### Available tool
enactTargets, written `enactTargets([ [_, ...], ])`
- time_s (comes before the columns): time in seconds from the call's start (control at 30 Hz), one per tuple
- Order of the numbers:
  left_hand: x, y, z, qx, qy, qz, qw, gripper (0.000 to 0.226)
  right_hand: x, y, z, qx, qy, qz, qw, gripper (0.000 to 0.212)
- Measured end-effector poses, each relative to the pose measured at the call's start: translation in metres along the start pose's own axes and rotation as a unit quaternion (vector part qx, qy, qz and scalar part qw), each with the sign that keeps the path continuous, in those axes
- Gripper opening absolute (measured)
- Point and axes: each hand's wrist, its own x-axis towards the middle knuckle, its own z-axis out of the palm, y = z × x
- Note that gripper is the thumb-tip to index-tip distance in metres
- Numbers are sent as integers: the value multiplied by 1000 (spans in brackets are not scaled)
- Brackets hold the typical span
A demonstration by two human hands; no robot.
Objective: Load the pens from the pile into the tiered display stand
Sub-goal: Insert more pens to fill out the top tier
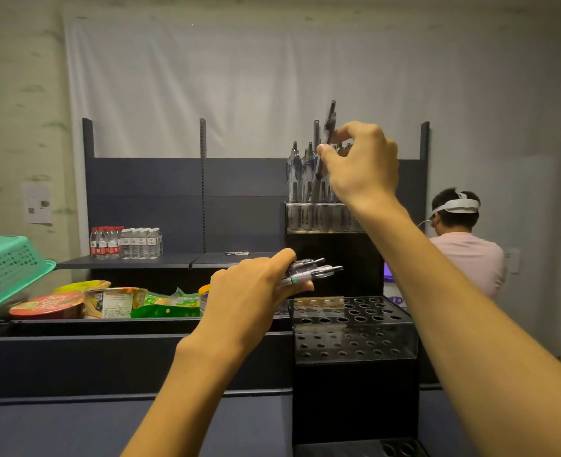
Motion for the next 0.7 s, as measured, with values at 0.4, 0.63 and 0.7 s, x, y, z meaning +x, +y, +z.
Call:
enactTargets([
  [0.4,-1,-3,1,5,-14,3,1000,60,10,-16,9,-104,-63,20,992,11],
  [0.63,-2,-3,-5,10,-14,-2,1000,61,0,-12,11,-171,-110,12,979,14],
  [0.7,-1,-3,-6,6,-10,-4,1000,62,0,-9,11,-160,-105,8,981,11],
])
